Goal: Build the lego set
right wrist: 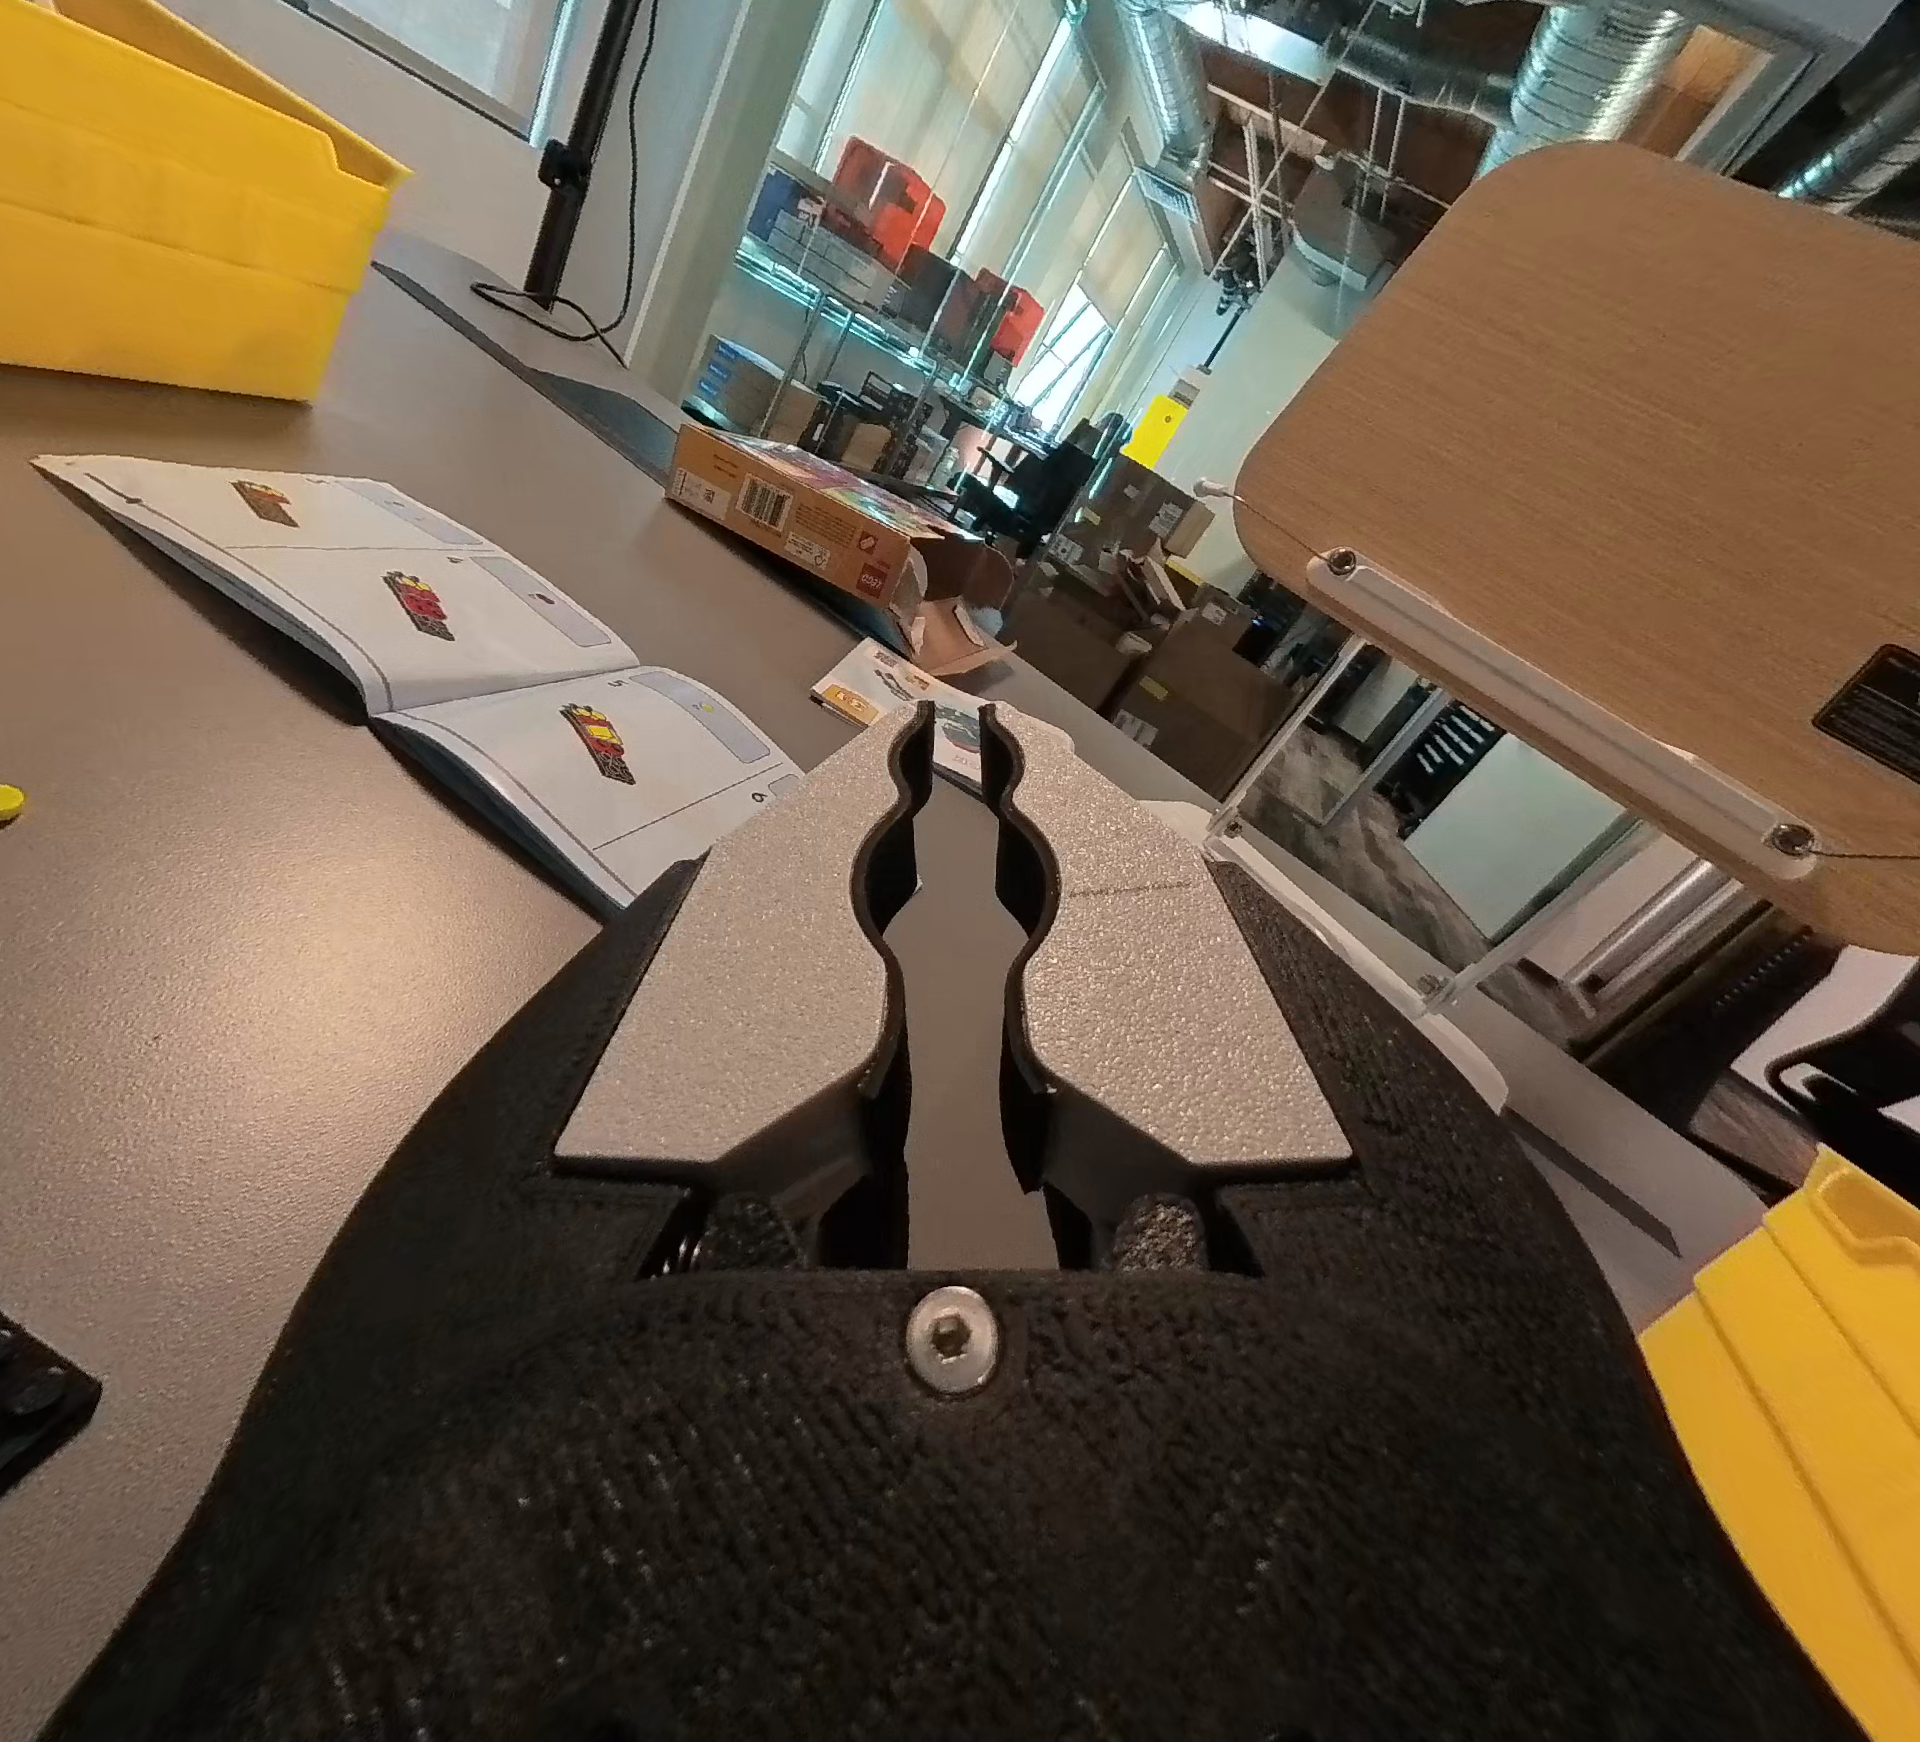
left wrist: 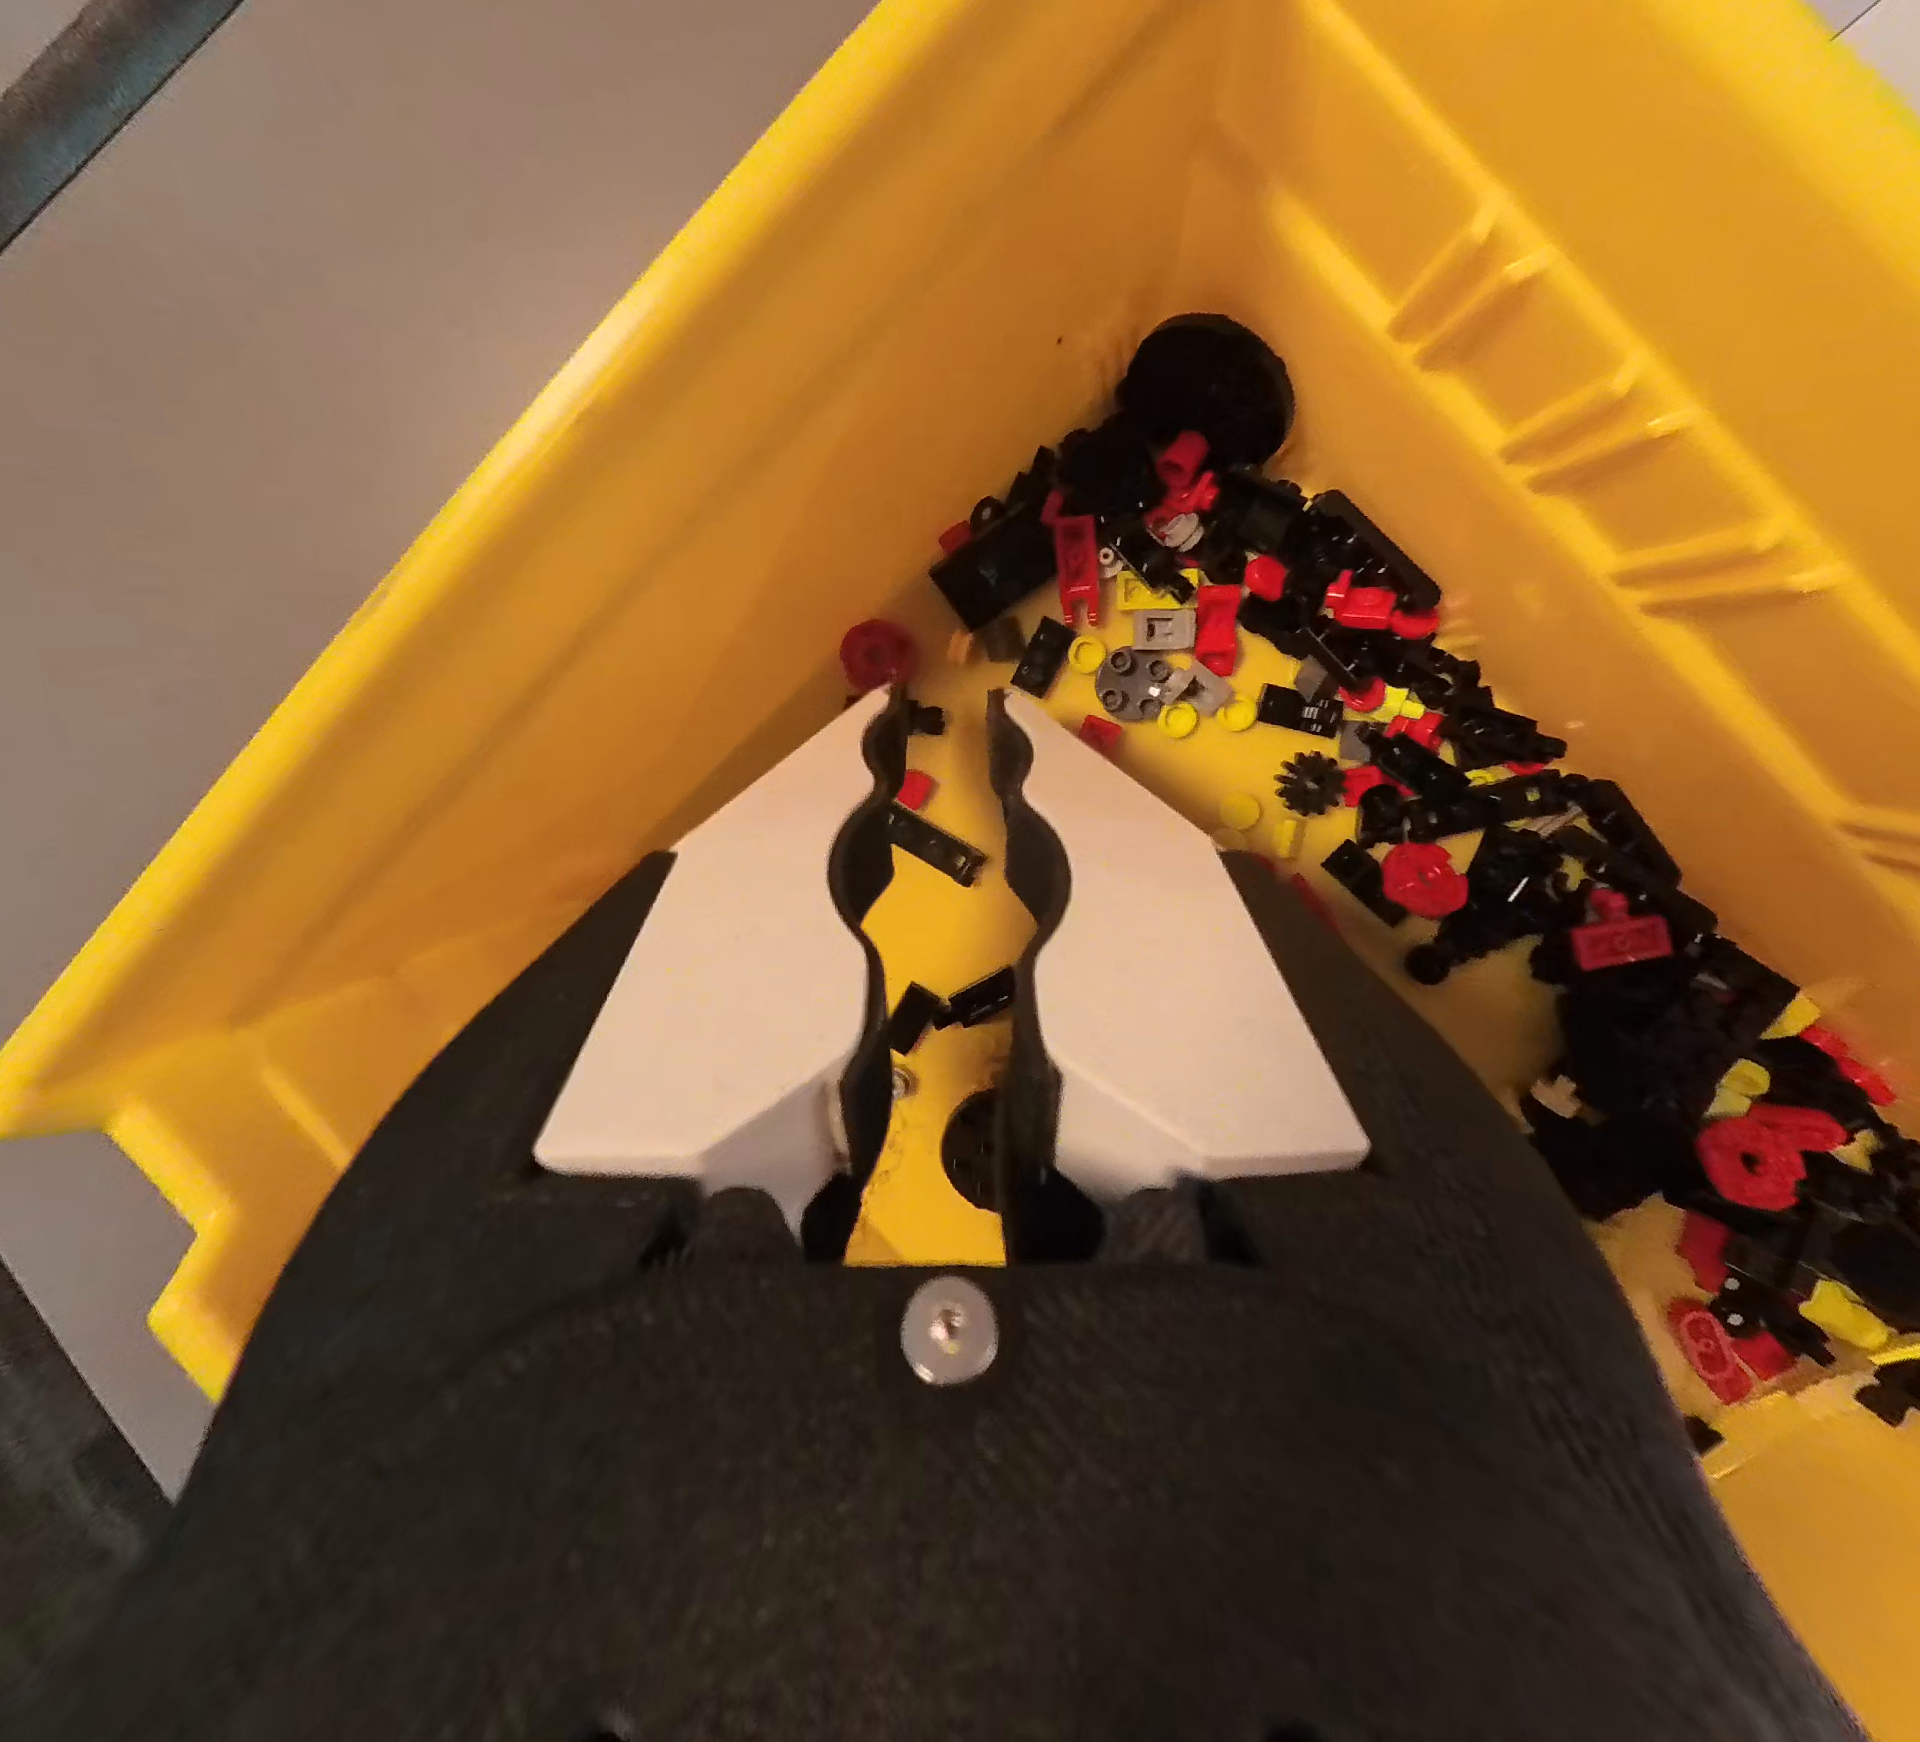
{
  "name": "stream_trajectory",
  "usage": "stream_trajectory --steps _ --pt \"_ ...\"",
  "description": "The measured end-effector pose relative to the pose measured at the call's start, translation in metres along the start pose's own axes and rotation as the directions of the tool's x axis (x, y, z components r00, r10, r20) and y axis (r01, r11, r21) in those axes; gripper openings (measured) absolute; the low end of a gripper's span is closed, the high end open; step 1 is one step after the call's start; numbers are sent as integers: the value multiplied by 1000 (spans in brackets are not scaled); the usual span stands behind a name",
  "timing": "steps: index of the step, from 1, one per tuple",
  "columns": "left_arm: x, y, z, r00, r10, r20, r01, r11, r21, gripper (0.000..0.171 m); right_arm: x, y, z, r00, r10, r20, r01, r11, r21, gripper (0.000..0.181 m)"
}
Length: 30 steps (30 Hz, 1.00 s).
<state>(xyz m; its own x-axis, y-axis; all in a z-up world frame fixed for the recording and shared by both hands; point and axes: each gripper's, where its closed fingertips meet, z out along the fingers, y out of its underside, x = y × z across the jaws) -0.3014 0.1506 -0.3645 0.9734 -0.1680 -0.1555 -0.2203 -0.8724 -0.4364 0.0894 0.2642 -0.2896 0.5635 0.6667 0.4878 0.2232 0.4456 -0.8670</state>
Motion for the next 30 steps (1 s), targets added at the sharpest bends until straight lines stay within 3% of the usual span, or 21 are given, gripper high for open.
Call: stream_trajectory --steps 7,15,30 --pt "7 4 1 987 -135 -86 133 991 -32 19 -3 0 1 1000 -12 8 12 1000 -2 6" --pt "-8 22 8 974 -222 -50 216 970 -112 19 -3 0 0 1000 -13 10 13 1000 -2 6" --pt "-8 27 14 971 -231 -57 221 965 -144 14 -4 0 0 1000 -16 12 16 1000 -3 7"
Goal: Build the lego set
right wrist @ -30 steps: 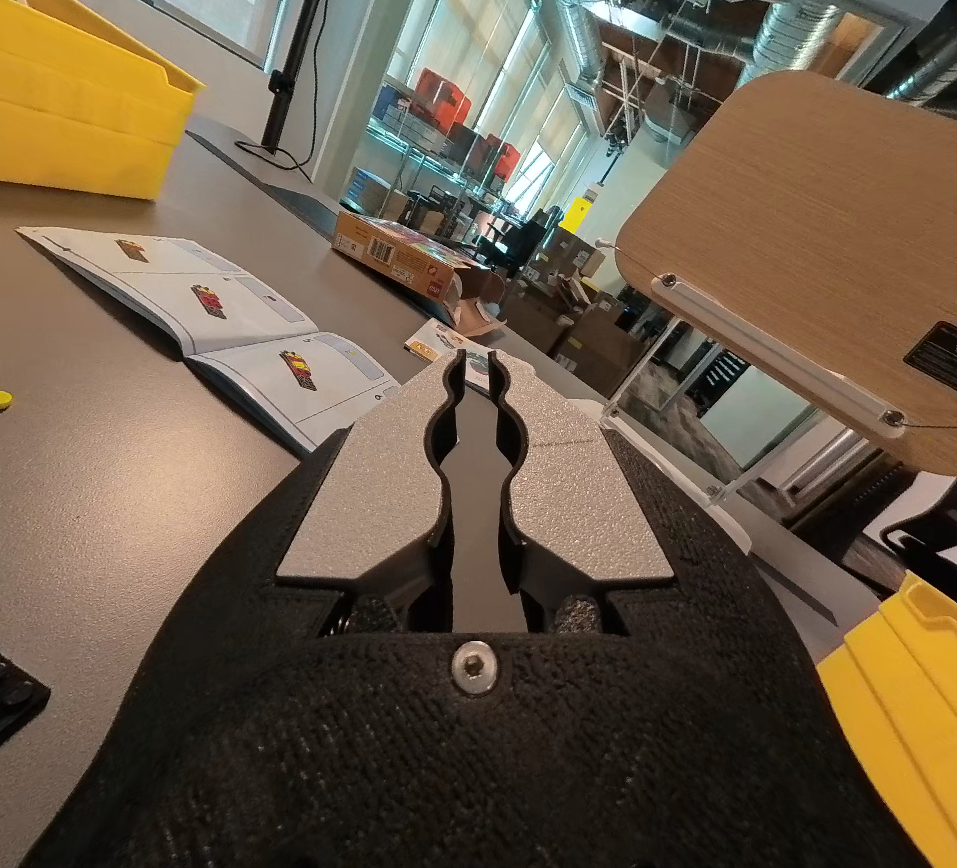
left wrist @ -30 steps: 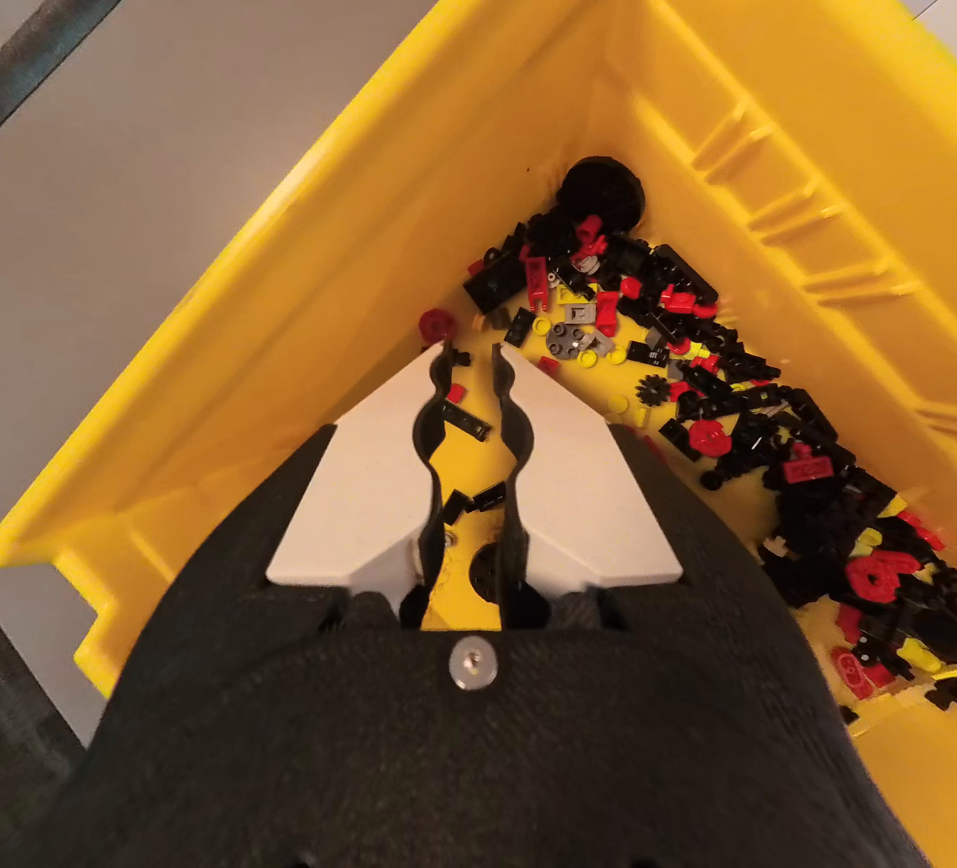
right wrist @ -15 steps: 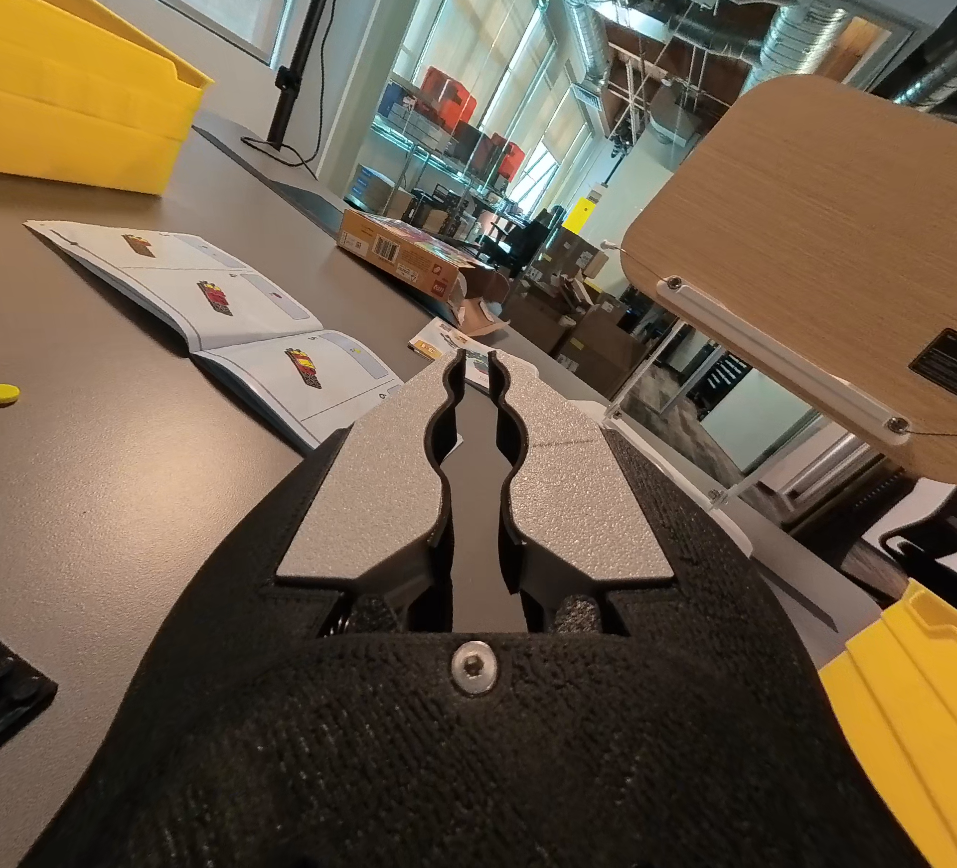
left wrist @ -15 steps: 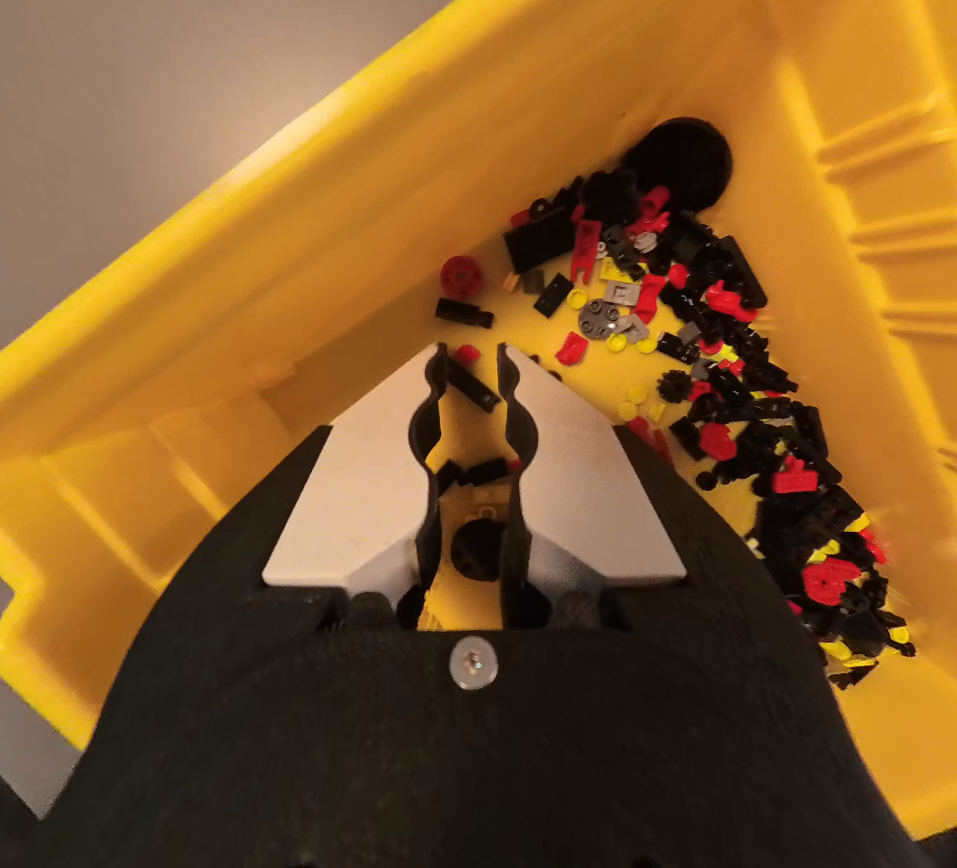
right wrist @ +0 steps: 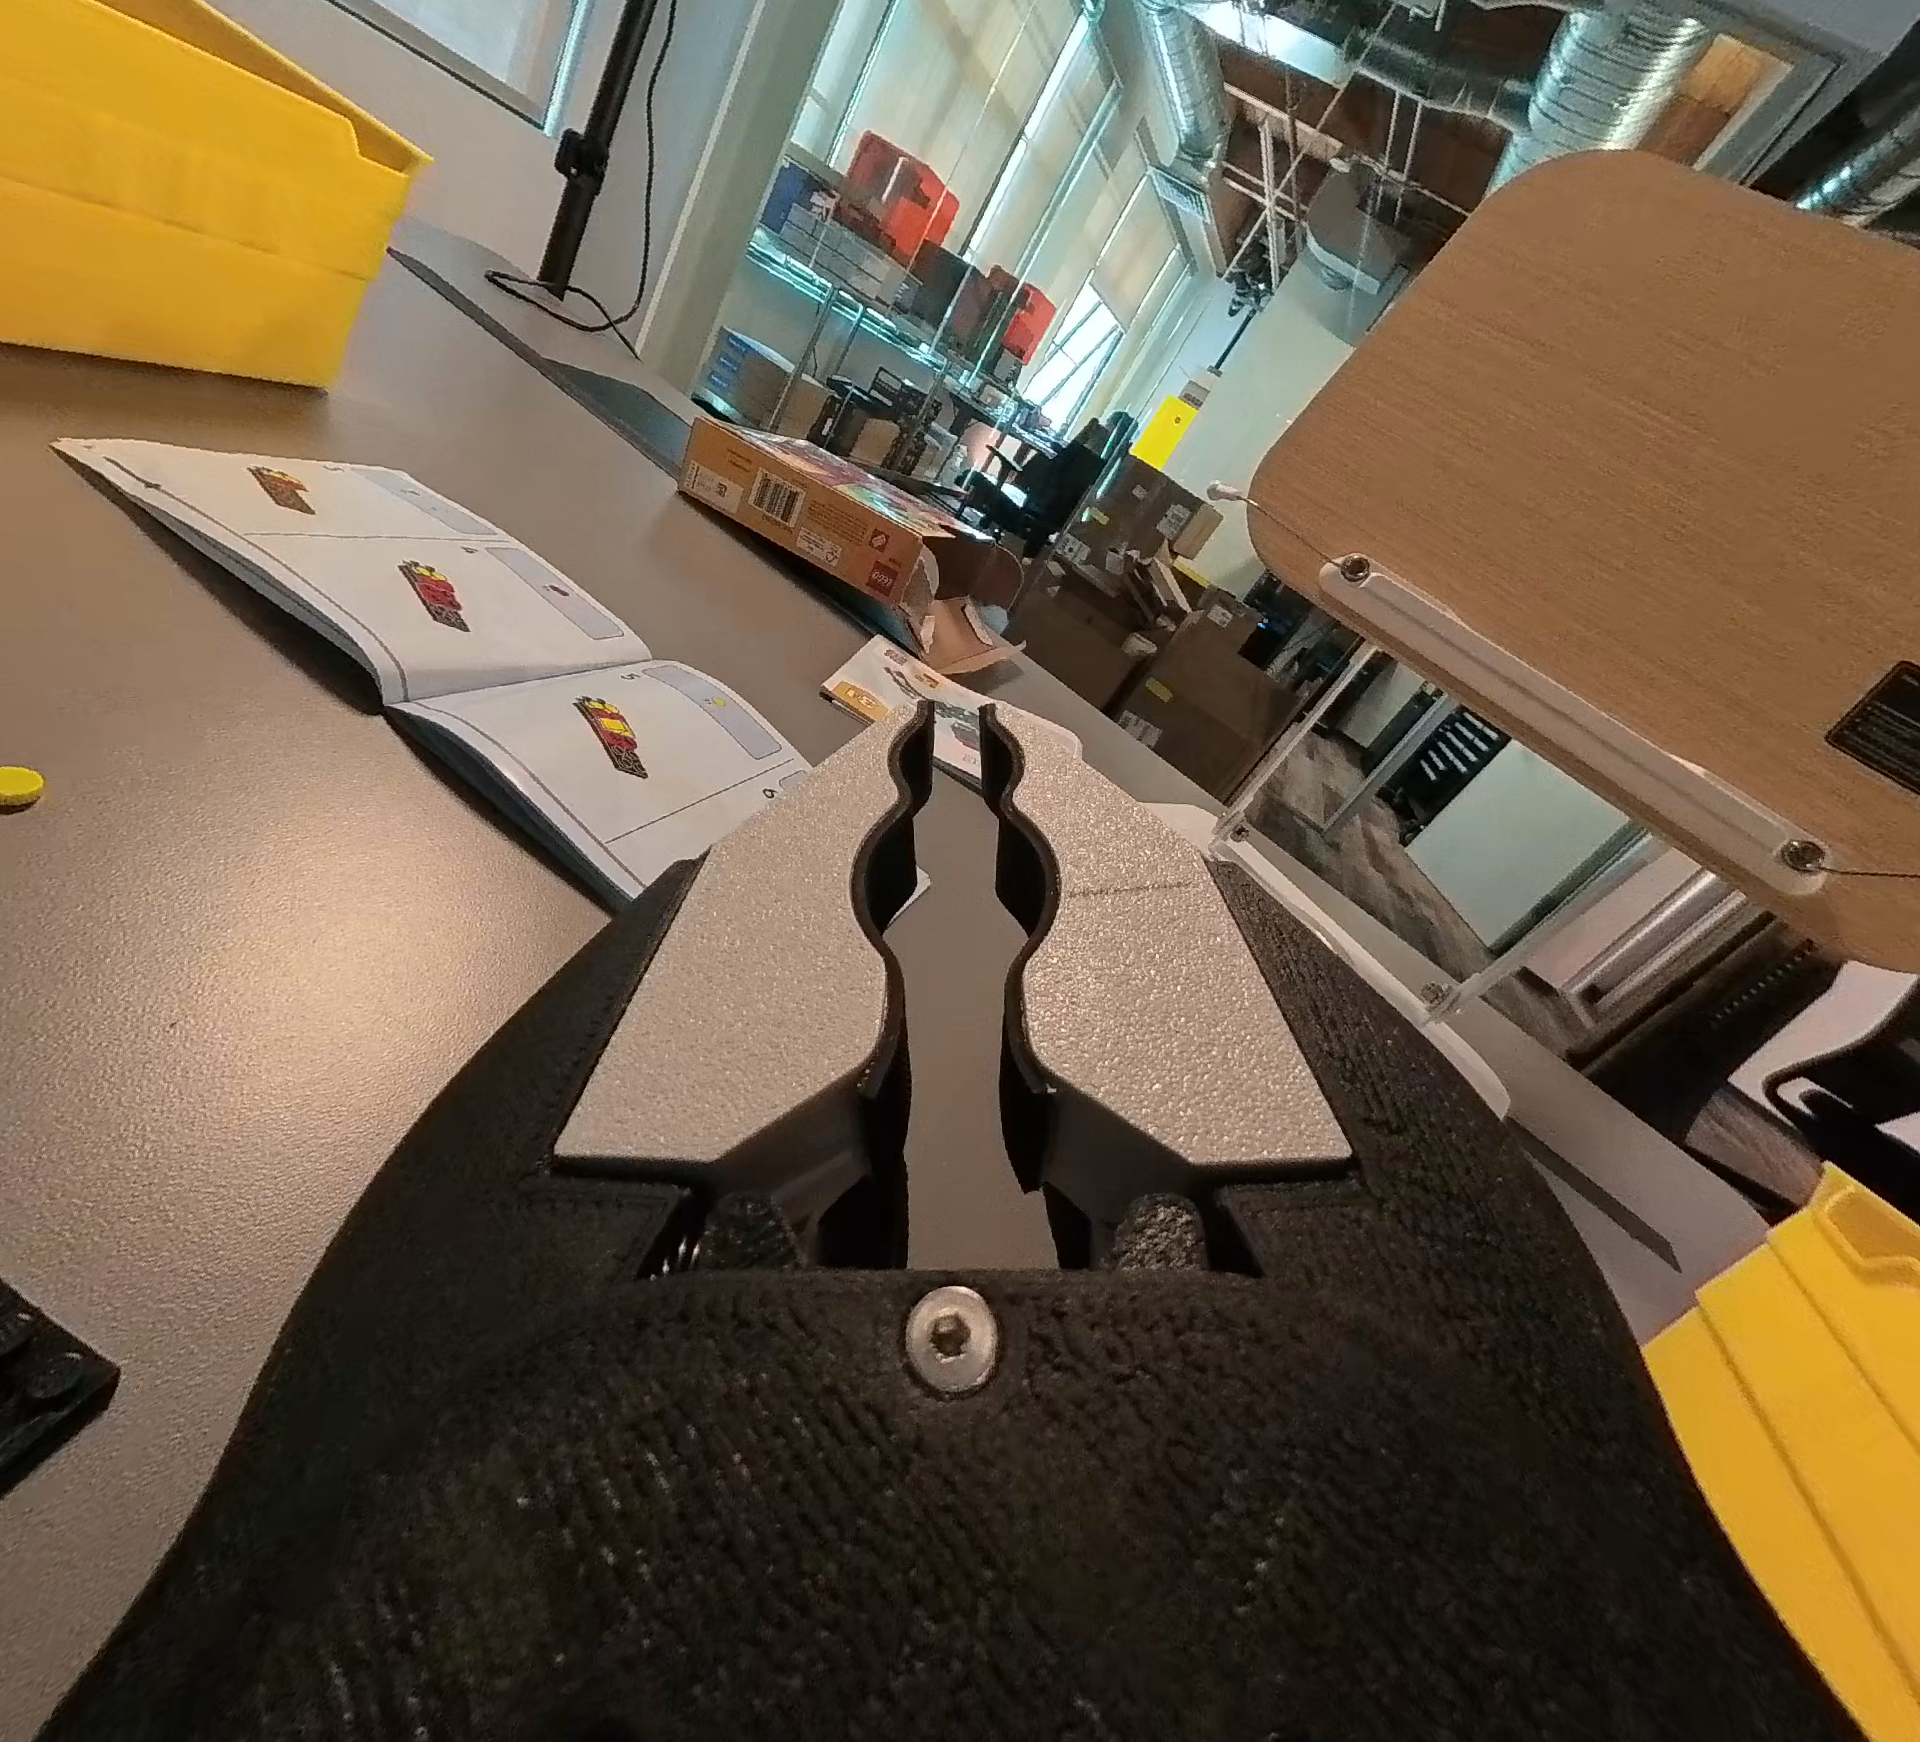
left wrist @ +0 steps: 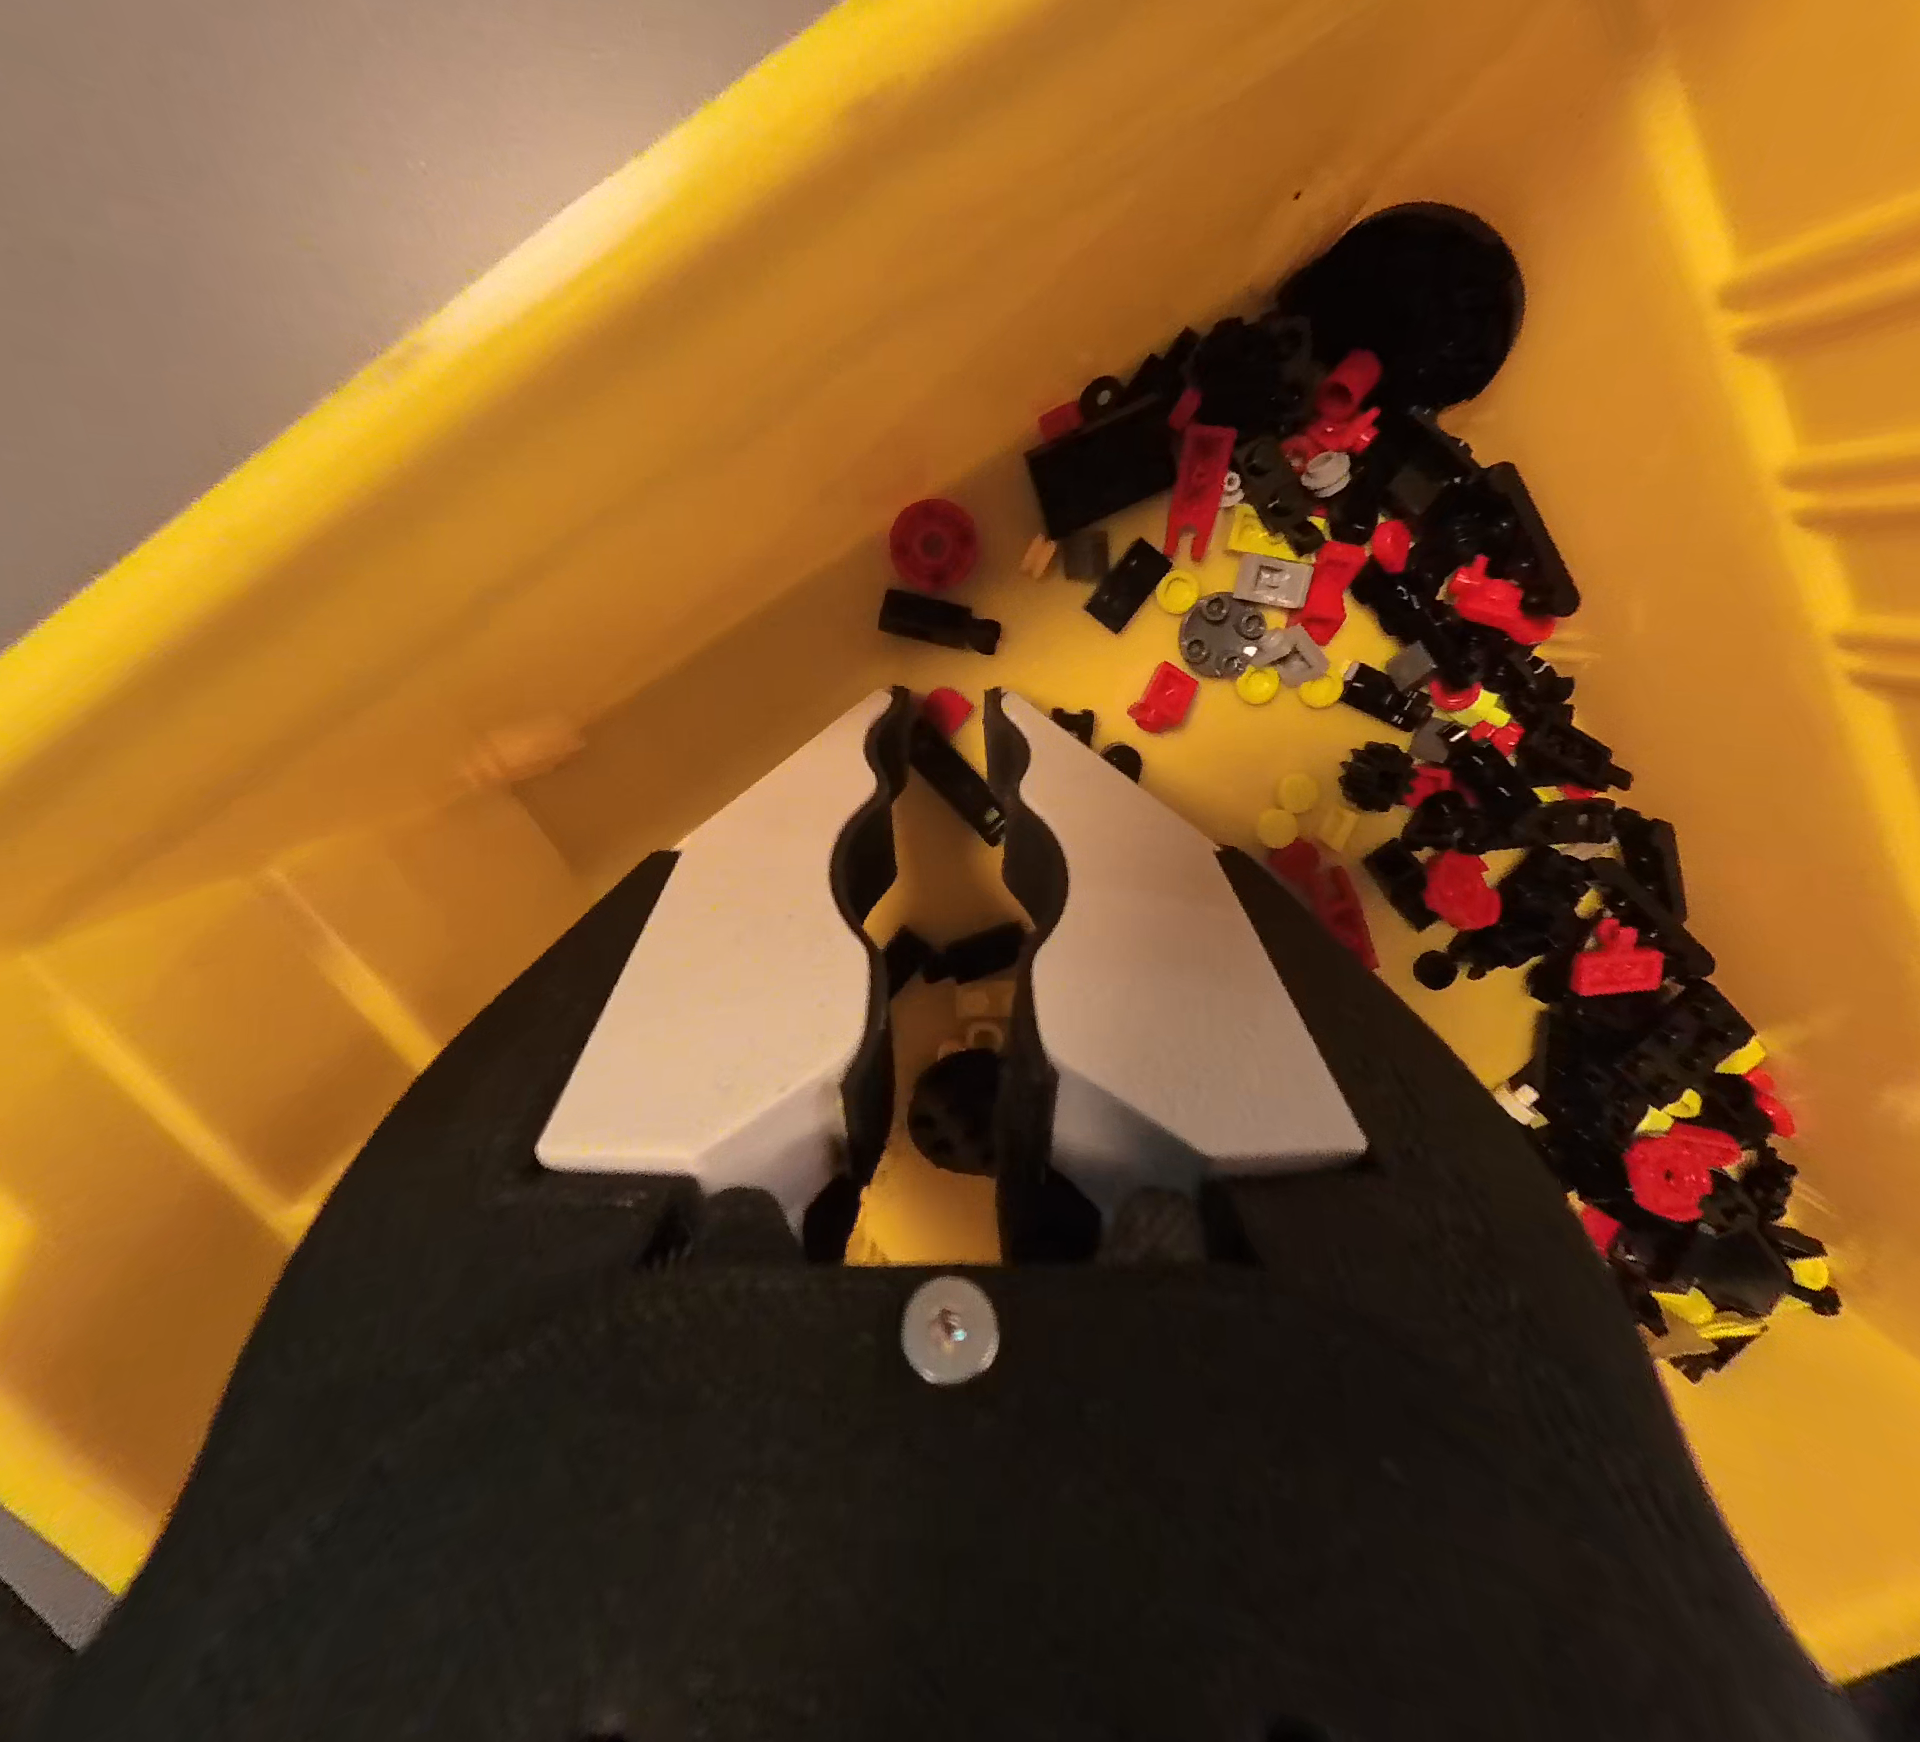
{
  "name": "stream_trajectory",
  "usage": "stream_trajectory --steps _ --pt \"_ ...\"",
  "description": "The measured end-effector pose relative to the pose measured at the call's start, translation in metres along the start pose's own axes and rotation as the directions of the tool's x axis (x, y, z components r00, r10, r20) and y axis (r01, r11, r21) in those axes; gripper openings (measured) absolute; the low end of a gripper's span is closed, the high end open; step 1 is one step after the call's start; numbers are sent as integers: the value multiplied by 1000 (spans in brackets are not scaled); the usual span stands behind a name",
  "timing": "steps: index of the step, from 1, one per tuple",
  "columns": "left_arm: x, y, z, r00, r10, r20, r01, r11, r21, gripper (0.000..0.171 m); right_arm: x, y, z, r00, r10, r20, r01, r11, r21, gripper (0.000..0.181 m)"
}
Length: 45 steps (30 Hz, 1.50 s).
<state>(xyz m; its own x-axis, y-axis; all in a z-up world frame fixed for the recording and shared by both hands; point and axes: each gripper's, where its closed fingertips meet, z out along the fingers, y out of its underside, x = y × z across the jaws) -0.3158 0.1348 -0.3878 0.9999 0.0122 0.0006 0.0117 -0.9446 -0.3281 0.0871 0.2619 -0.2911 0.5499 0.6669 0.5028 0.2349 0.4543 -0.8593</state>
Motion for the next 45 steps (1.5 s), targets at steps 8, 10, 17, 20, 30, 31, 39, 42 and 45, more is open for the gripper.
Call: stream_trajectory --steps 8,10,17,20,30,31,39,42,45 --pt "0 1 0 1000 13 10 -13 1000 -1 8 -1 0 1 1000 -7 1 7 1000 -3 7" --pt "-9 -7 -6 996 40 75 -44 998 43 8 -1 0 1 1000 -10 2 10 1000 -2 7" --pt "41 -93 -128 984 107 143 -173 770 614 8 -1 0 1 1000 -10 -1 10 1000 -2 7" --pt "131 -92 -155 956 291 -39 -192 719 668 8 -1 0 1 1000 -7 1 7 1000 -1 7" --pt "328 41 -71 580 766 -277 -724 641 255 8 -1 -1 1 1000 4 12 -4 1000 5 6" --pt "328 44 -57 587 770 -248 -743 635 212 8 -2 -1 1 1000 6 14 -6 1000 6 6" --pt "343 52 -16 582 789 -198 -786 608 110 41 -1 -2 0 1000 24 15 -24 1000 14 6" --pt "343 43 -34 589 786 -188 -768 617 174 46 0 -2 -1 1000 27 14 -28 1000 15 6" --pt "323 26 -74 636 756 -156 -710 652 266 43 0 -2 -1 999 30 13 -30 999 16 6"
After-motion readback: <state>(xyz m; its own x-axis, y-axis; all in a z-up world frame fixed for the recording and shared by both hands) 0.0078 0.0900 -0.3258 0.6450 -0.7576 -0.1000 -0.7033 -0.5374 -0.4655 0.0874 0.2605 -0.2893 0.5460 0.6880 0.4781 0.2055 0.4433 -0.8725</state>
